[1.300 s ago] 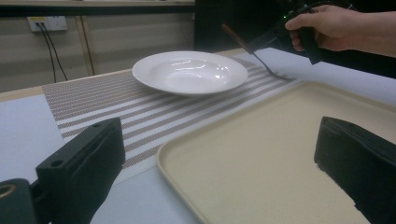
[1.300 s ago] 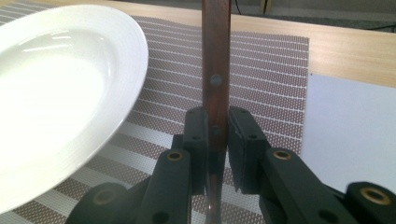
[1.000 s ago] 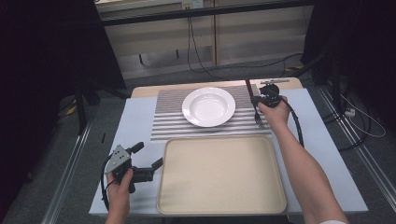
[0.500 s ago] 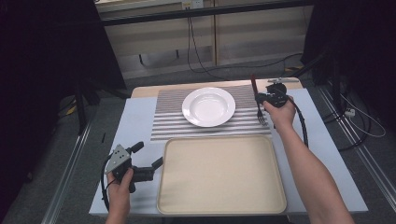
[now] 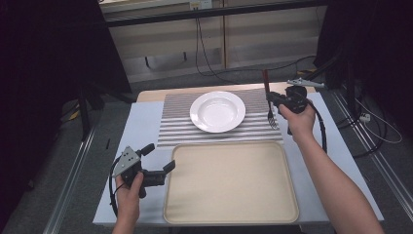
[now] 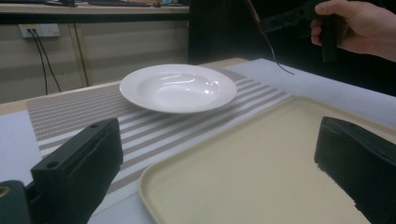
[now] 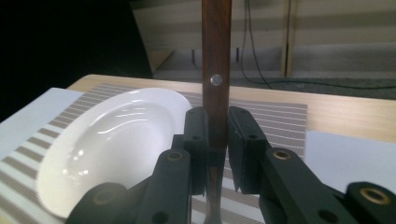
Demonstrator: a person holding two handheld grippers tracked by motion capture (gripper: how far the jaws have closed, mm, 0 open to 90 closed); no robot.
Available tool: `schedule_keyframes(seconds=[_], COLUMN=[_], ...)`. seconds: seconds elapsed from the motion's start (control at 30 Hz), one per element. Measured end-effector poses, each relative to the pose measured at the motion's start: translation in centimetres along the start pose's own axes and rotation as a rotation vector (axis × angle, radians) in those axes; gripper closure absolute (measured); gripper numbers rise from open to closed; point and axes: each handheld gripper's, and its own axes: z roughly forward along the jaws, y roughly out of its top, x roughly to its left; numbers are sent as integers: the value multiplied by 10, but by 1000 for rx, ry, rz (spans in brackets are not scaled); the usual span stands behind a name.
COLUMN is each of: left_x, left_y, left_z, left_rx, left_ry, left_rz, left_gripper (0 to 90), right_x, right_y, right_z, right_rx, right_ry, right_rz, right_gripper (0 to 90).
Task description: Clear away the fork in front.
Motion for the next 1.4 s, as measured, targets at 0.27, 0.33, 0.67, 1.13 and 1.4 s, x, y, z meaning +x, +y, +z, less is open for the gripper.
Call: schedule_keyframes(seconds=[0.27,0.33,0.67,1.13,1.4], left_x=[-16,-22,-37,-66,-78], left_y=[13,16,22,35,43], left_z=[15,20,40,96,124], left_rx=[-13,-7,20,50,48], left_ry=[-57,-57,-64,-95,-113], left_rz=[-20,-14,-51,-64,-91], left_gripper=[16,19,27,120,142], right_x=[26,32,54,81,99], right_y=[-3,-5,-16,-28,-34], right_z=[-16,-19,-38,-52,-54], right_rx=[-45,-48,-69,-95,-102], right_ry=[83,102,164,232,285], right_rz=[-21,-29,-66,-72,-89], right_gripper=[785,785,785,785,785])
